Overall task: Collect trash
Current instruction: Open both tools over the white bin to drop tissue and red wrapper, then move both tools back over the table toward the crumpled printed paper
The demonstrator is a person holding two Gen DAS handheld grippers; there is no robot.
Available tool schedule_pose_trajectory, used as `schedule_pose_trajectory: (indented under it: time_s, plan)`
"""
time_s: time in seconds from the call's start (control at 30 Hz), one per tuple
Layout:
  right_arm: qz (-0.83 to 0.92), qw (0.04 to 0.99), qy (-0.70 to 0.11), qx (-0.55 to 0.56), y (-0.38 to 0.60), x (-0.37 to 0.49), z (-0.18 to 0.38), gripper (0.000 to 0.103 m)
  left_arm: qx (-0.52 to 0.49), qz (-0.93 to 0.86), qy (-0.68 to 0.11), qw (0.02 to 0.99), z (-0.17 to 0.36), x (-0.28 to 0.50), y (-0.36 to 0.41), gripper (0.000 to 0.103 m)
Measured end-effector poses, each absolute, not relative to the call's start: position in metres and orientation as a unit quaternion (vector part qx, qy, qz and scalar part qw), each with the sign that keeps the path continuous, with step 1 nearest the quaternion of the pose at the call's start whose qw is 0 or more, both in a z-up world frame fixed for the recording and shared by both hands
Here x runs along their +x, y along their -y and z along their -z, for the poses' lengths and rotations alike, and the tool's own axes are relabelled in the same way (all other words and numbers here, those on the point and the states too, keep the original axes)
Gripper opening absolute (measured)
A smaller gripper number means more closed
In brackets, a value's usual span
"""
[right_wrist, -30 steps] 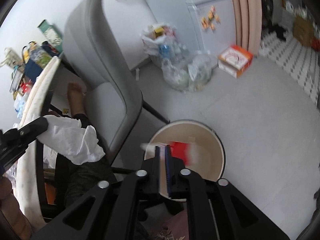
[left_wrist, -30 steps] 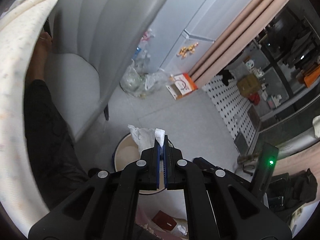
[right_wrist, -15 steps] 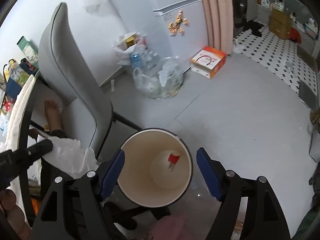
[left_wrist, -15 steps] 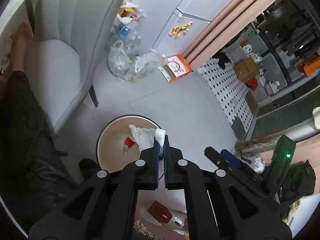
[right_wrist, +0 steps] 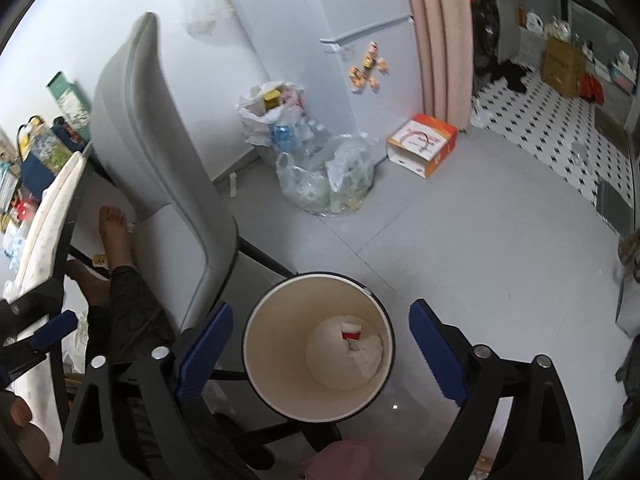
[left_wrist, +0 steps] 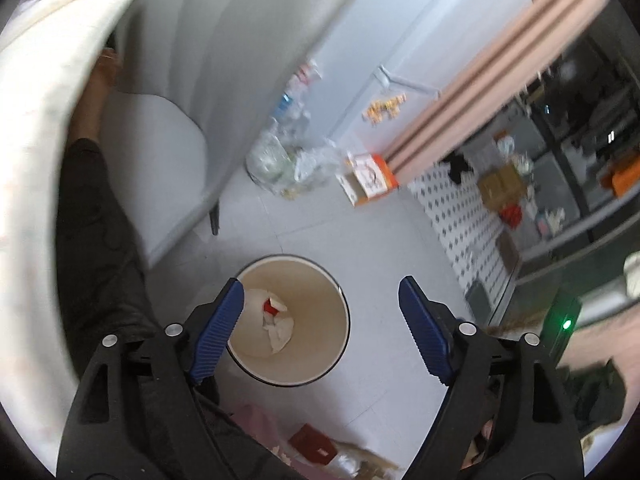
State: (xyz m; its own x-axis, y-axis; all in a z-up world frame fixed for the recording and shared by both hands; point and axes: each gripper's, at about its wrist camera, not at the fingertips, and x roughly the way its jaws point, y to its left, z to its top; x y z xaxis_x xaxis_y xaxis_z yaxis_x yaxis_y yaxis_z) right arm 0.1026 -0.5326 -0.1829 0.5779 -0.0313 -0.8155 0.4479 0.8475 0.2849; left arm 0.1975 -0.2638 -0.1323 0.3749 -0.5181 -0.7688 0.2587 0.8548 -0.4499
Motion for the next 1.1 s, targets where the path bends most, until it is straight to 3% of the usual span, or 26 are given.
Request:
schedule_pose_trajectory:
  time_s: [0.1, 0.27, 0.4, 1.1]
  plan:
    - [0.126, 0.863, -0.425, 0.243, 0.523, 0.103, 0.169, 0.093, -0.135, 0.216, -0.478, 0.840, 0.114, 0.192, 0.239, 0.088]
    - [0.106, 0.877, -0.409, 0.228, 0.501, 0.106, 0.143, 0.095, -0.148, 0.189, -0.444, 0.863, 0.084, 0.182, 0.200, 0.089]
    - [0.087, 0.896, -0.383, 0.207, 0.473, 0.107, 0.112, 0.095, -0.155, 0.164, -0.393, 0.891, 0.057, 0.167, 0.168, 0.097]
    - [-0.009, 0.950, -0.290, 0.113, 0.324, 0.096, 0.031, 0.096, -0.213, 0.064, -0.283, 0.933, 0.017, 0.098, 0.013, 0.097]
